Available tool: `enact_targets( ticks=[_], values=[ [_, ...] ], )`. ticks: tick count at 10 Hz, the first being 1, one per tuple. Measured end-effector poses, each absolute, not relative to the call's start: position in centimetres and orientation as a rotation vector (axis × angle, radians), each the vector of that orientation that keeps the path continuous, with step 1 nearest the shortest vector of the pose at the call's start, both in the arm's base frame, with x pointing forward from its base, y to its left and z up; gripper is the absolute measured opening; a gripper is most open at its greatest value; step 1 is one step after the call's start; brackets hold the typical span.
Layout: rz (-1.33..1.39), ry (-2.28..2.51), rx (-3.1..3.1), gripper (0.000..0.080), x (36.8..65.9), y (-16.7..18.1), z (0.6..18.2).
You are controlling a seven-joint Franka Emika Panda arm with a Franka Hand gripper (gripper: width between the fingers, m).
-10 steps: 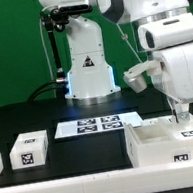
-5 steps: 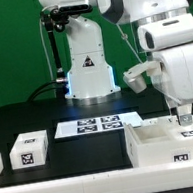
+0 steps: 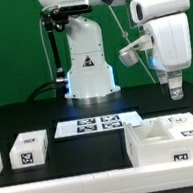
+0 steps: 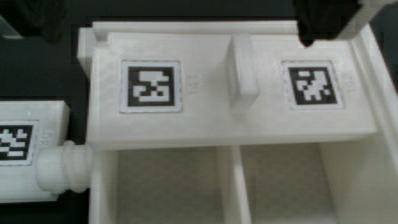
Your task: Assemble cabinet
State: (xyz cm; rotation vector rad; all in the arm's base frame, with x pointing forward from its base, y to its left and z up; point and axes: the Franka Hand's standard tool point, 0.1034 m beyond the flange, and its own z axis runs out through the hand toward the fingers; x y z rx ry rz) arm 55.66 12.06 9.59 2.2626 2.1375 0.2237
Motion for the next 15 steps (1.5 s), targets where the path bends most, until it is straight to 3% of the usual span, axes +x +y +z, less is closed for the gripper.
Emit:
enact_targets(
  ticks=[2, 6, 10, 13, 15],
  values=[
    [0.221, 2.141, 2.262, 0.0649, 55.4, 12.1, 9.4],
    [0.183, 2.125, 2.291, 0.0649, 48.4, 11.5, 7.6],
    [0.172, 2.079, 2.341, 0.0649, 48.0, 11.3, 7.4],
    [0.137, 1.988, 2.424, 0.0649, 45.3, 13.8, 6.2],
    [0.159, 1.975, 2.433, 0.0649, 44.9, 13.2, 5.8]
  ],
)
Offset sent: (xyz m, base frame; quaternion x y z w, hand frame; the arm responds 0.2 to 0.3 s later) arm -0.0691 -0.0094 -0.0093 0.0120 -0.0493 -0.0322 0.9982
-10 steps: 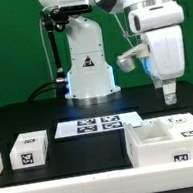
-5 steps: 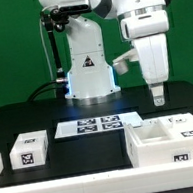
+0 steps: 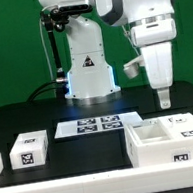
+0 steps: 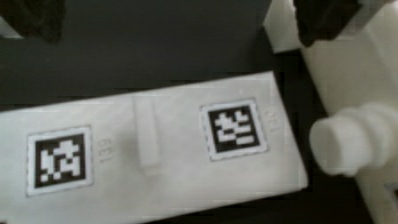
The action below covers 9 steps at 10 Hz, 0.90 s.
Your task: Assemble cabinet
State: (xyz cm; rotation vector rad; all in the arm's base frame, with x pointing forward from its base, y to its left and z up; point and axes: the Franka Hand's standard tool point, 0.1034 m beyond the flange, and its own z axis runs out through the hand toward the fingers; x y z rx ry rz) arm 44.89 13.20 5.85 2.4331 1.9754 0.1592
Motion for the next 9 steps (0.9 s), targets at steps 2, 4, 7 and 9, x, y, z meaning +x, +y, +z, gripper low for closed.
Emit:
enact_targets(
  ticks=[2, 4, 7, 9],
  values=[
    [0.16, 1.997, 2.414, 0.0649, 44.9, 13.2, 5.8],
    [0.185, 2.159, 2.258, 0.0649, 44.9, 12.8, 5.0],
    [0.182, 2.185, 2.241, 0.0649, 44.8, 12.4, 4.4],
    [0.182, 2.19, 2.238, 0.0649, 44.7, 12.3, 4.2]
  ],
)
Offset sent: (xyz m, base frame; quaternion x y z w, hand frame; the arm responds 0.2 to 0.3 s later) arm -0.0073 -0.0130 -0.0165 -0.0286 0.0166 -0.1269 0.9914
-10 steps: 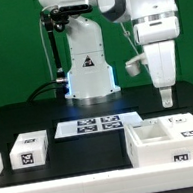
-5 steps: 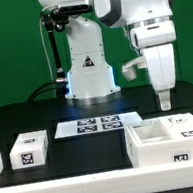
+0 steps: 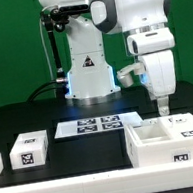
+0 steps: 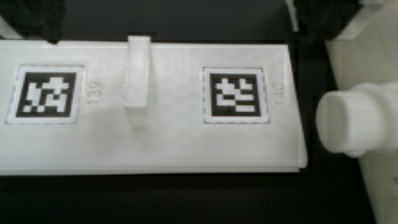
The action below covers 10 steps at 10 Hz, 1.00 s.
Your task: Assemble cabinet
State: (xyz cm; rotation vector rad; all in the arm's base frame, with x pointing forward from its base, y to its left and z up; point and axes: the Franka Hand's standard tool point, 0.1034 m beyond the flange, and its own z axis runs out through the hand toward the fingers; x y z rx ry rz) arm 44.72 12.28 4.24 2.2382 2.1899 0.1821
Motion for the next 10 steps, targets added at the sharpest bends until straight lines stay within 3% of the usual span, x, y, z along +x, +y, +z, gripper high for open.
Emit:
enact_targets(
  ticks=[5, 6, 7, 8, 9, 10],
  values=[
    [0.161, 2.184, 2.293, 0.0649, 43.7, 11.5, 1.3],
    [0.169, 2.178, 2.298, 0.054, 43.7, 11.6, 1.3],
    [0.169, 2.176, 2.299, 0.054, 43.7, 11.5, 1.3],
    [0.169, 2.176, 2.299, 0.0385, 43.7, 11.5, 1.3],
    [0.169, 2.176, 2.299, 0.0385, 43.7, 11.5, 1.3],
    [0.169, 2.176, 2.3, 0.0183, 43.7, 11.5, 1.3]
  ],
)
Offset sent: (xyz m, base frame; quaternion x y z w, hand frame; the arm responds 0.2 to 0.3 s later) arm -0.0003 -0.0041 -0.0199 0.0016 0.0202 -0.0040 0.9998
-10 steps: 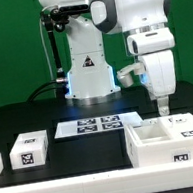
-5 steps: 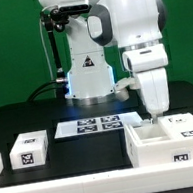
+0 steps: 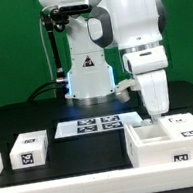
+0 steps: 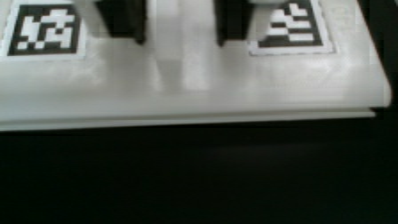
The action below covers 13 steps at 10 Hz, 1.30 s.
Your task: Assemble cabinet
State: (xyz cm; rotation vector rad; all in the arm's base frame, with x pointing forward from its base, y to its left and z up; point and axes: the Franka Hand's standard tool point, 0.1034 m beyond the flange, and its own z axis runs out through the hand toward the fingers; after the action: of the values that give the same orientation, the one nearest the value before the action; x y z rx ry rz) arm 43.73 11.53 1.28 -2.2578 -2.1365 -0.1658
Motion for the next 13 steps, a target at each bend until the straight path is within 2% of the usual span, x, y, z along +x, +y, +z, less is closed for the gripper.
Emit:
enact_targets(
  ticks=[1, 8, 10, 12, 13],
  values=[
    [-0.167, -2.137, -2.258, 0.0062, 43.8, 11.5, 1.3],
    [-0.164, -2.144, -2.256, 0.0062, 43.9, 11.4, 1.5],
    [-0.096, -2.179, -2.267, 0.0062, 44.2, 9.7, 4.2],
    [-0.052, -2.191, -2.277, 0.0062, 44.3, 9.1, 5.8],
    [-0.054, -2.189, -2.283, 0.0062, 44.4, 8.9, 6.0]
  ],
)
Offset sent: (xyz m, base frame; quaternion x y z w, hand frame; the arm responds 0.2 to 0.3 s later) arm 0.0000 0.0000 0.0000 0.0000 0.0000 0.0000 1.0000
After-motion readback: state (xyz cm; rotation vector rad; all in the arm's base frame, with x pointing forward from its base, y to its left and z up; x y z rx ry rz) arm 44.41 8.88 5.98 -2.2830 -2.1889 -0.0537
